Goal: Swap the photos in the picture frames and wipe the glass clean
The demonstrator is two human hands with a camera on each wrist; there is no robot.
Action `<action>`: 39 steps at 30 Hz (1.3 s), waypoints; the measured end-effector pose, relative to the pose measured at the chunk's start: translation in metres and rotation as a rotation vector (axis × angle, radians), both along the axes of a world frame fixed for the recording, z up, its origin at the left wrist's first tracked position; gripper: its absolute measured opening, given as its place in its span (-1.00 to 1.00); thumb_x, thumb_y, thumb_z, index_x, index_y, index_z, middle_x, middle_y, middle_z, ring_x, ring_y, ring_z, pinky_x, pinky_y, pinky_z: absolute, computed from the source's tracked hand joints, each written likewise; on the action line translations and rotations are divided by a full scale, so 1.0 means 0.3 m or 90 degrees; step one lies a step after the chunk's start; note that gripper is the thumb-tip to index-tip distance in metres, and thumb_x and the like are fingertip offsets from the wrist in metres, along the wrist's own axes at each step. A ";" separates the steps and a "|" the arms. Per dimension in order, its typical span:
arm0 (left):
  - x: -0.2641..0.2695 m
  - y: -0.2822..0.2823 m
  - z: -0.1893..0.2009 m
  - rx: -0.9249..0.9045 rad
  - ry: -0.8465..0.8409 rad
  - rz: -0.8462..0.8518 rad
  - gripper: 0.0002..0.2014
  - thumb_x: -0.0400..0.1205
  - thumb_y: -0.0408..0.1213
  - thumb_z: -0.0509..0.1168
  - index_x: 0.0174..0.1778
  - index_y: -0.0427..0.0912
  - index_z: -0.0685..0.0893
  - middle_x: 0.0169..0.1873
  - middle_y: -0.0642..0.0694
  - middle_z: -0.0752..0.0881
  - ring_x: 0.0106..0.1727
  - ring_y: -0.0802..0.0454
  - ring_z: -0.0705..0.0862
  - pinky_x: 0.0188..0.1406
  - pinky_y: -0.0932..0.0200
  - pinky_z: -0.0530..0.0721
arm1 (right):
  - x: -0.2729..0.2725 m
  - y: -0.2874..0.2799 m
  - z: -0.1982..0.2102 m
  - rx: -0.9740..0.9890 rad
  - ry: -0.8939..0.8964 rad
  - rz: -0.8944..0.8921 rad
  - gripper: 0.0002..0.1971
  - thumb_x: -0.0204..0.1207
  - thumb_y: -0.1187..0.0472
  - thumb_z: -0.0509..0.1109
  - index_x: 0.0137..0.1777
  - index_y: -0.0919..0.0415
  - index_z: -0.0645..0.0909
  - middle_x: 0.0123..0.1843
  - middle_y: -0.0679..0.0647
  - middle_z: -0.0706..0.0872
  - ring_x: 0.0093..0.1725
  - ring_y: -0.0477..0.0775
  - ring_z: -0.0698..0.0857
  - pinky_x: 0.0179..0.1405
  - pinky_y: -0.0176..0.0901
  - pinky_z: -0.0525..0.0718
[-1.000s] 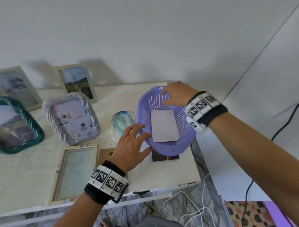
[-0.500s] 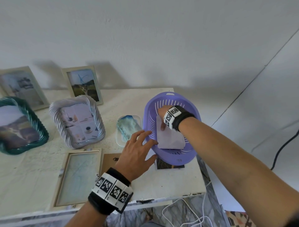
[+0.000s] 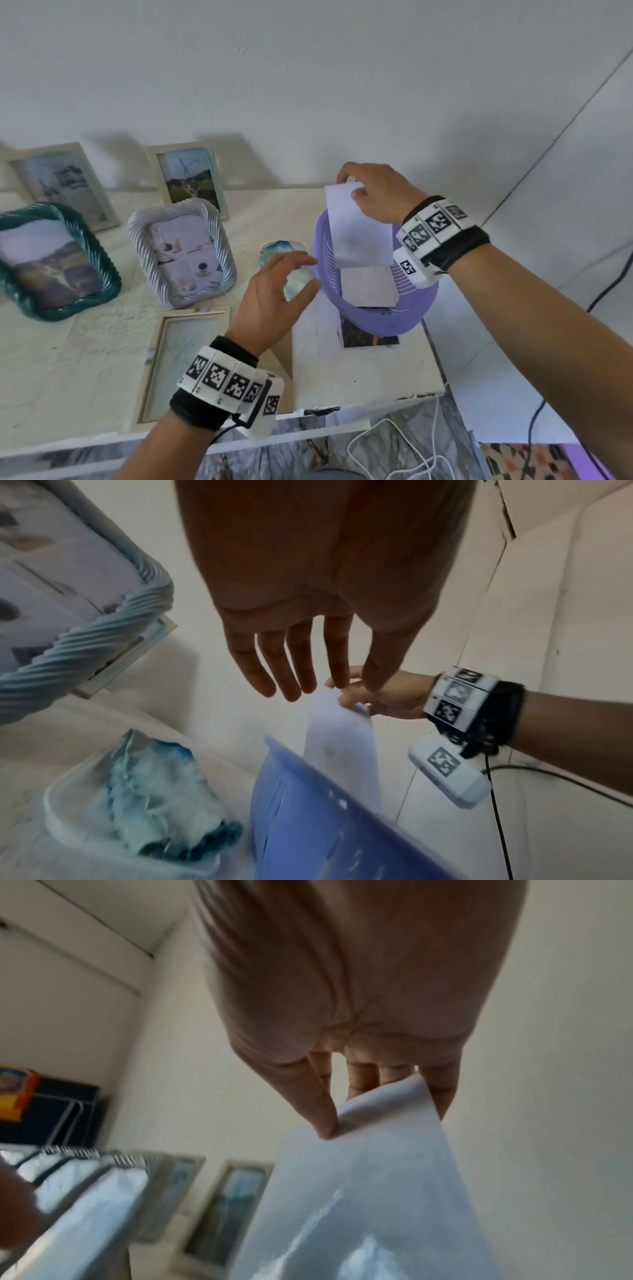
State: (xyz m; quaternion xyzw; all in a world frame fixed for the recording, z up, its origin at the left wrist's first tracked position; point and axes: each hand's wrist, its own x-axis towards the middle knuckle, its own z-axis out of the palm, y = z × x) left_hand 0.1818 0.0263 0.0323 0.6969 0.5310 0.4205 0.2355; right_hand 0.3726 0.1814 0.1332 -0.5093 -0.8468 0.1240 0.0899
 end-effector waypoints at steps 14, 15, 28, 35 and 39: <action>-0.367 -0.170 0.080 -0.175 -0.380 0.125 -0.88 0.68 -0.38 0.33 0.08 -0.19 0.74 -0.06 -0.08 0.86 -0.02 -0.03 0.83 -0.06 0.04 0.81 | -0.350 -0.444 -0.108 -0.026 0.478 -0.056 -0.53 0.56 0.23 0.43 0.44 0.03 0.45 0.11 0.07 0.63 -0.04 0.00 0.68 -0.06 -0.19 0.69; -0.403 -0.186 0.066 -0.185 -0.386 0.138 -0.88 0.68 -0.38 0.33 0.06 -0.17 0.75 -0.07 -0.06 0.86 -0.03 -0.01 0.83 -0.07 0.03 0.81 | -0.373 -0.477 -0.151 -0.088 0.514 -0.088 -0.53 0.56 0.26 0.43 0.44 0.05 0.44 0.05 0.09 0.66 -0.10 0.03 0.70 -0.11 -0.16 0.71; -0.684 -0.361 -0.223 -0.185 -0.005 0.200 -0.78 0.67 -0.19 0.37 0.22 -0.09 0.70 0.03 0.03 0.77 0.05 0.12 0.72 0.07 0.12 0.71 | -0.503 -0.752 -0.477 -0.295 0.540 -0.194 -0.61 0.58 0.41 0.38 0.36 0.11 0.55 0.09 0.01 0.77 0.04 -0.13 0.74 0.08 -0.21 0.70; -0.759 -0.411 -0.366 -0.156 0.153 0.137 -0.44 0.61 0.09 0.06 0.45 -0.10 0.56 0.46 -0.13 0.56 0.48 -0.15 0.49 0.46 -0.21 0.45 | -0.535 -0.788 -0.546 -0.273 0.410 -0.222 -0.64 0.62 0.31 0.34 0.36 0.01 0.49 -0.03 0.04 0.72 -0.08 -0.12 0.67 -0.16 -0.44 0.57; -0.762 -0.428 -0.401 -0.145 0.200 0.124 -0.43 0.62 0.08 0.02 0.50 -0.03 0.55 0.58 -0.11 0.45 0.67 -0.09 0.27 0.61 -0.18 0.24 | -0.570 -0.787 -0.562 -0.217 0.337 -0.201 -0.64 0.61 0.24 0.34 0.38 0.01 0.53 -0.08 -0.02 0.71 -0.10 -0.07 0.69 -0.09 -0.16 0.65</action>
